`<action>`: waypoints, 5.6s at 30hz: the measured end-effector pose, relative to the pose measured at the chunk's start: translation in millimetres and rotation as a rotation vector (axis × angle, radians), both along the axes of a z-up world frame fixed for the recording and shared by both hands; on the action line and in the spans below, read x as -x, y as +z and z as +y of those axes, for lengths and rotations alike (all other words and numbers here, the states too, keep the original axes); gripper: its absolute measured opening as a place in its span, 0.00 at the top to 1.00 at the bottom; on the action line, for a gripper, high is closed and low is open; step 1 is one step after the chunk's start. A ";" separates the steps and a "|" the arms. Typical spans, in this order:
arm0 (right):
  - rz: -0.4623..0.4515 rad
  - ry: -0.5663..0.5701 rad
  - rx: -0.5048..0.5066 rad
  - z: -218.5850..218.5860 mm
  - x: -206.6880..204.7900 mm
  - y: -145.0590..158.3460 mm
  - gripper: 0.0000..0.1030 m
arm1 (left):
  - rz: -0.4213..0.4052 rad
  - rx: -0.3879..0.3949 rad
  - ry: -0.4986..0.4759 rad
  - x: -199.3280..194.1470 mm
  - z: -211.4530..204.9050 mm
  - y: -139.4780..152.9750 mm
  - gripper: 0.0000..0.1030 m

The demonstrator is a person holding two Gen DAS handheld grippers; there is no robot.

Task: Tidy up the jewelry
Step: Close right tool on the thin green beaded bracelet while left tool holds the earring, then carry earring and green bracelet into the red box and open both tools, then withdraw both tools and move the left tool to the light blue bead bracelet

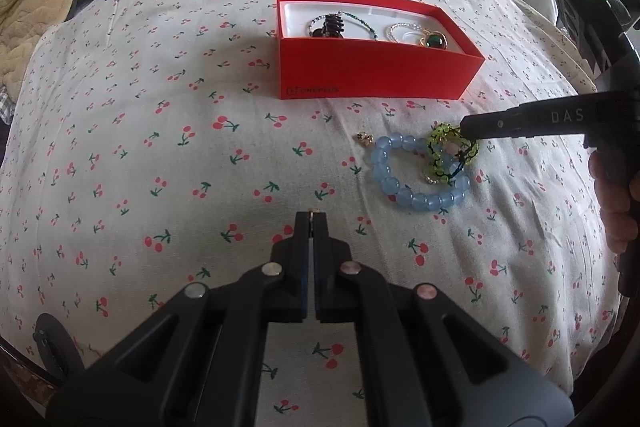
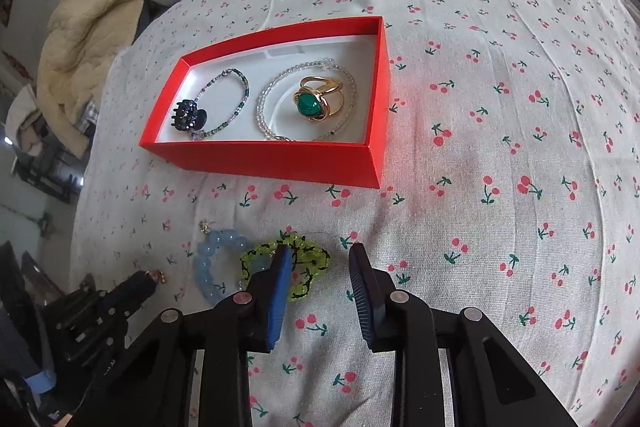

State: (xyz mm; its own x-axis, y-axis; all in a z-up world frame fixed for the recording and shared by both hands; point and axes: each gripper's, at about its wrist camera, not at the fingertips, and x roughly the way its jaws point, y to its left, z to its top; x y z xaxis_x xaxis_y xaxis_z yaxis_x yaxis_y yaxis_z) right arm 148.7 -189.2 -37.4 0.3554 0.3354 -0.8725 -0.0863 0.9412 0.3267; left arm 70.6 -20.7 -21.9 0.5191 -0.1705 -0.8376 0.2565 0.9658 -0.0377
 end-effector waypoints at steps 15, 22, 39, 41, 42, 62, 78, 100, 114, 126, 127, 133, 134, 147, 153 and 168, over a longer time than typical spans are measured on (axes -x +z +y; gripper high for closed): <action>-0.071 0.039 0.017 -0.9 25.0 37.1 0.94 | -0.010 0.031 0.006 3.8 6.5 19.4 0.98; -0.162 0.051 -0.018 -0.3 37.9 73.3 0.94 | -0.040 0.059 -0.009 8.1 5.1 37.9 0.98; -0.225 0.007 -0.022 5.8 27.5 92.0 0.94 | -0.086 0.104 0.001 -2.2 -1.8 58.8 0.98; -0.236 -0.002 -0.026 6.0 23.9 94.3 0.94 | -0.090 0.114 0.006 -6.7 -2.4 60.5 0.98; -0.242 -0.006 -0.028 5.9 22.2 95.8 0.94 | -0.091 0.120 0.007 -9.3 -2.7 61.6 0.98; -0.318 -0.039 -0.034 2.8 -8.6 96.2 0.94 | -0.103 0.246 0.068 -68.1 -11.4 64.0 0.98; -0.353 -0.062 -0.086 -8.1 -32.5 101.7 0.94 | -0.049 0.375 0.098 -113.3 -20.3 42.0 0.98; -0.287 -0.058 0.019 -2.1 -59.3 72.8 0.93 | -0.074 0.185 0.117 -87.8 -12.4 44.6 0.66; -0.236 -0.004 0.037 -18.7 -28.5 69.4 0.88 | -0.026 0.060 0.146 -54.2 0.6 36.7 0.31; -0.193 -0.016 0.098 -34.7 2.0 54.5 0.88 | 0.079 -0.030 0.126 -22.2 7.4 11.1 0.26; -0.185 -0.016 0.102 -35.3 3.7 52.5 0.88 | 0.084 -0.038 0.120 -20.4 7.6 9.7 0.26; -0.153 0.014 0.128 -34.7 16.6 41.2 0.88 | 0.116 -0.063 0.119 -9.6 14.3 -1.8 0.26; -0.153 0.023 0.138 -33.7 18.7 39.6 0.88 | 0.121 -0.066 0.118 -7.8 15.0 -3.4 0.26; -0.113 0.109 0.192 -23.4 38.3 16.9 0.87 | 0.061 -0.084 0.065 11.9 12.7 -9.2 0.26; -0.091 0.121 0.206 -21.8 40.7 5.9 0.82 | 0.028 -0.052 0.017 13.8 0.1 -4.1 0.26; -0.104 0.112 0.220 -22.6 43.1 -1.8 0.27 | 0.029 0.041 0.011 -13.6 -34.9 -7.1 0.57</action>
State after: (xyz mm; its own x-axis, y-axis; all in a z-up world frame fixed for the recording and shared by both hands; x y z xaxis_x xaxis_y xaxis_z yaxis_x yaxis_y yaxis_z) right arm 105.6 -211.8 -39.2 0.4184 0.1839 -0.8895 -0.2159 0.9714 0.0992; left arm 84.3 -55.7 -29.0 0.4967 -0.1993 -0.8447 0.2446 0.9660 -0.0841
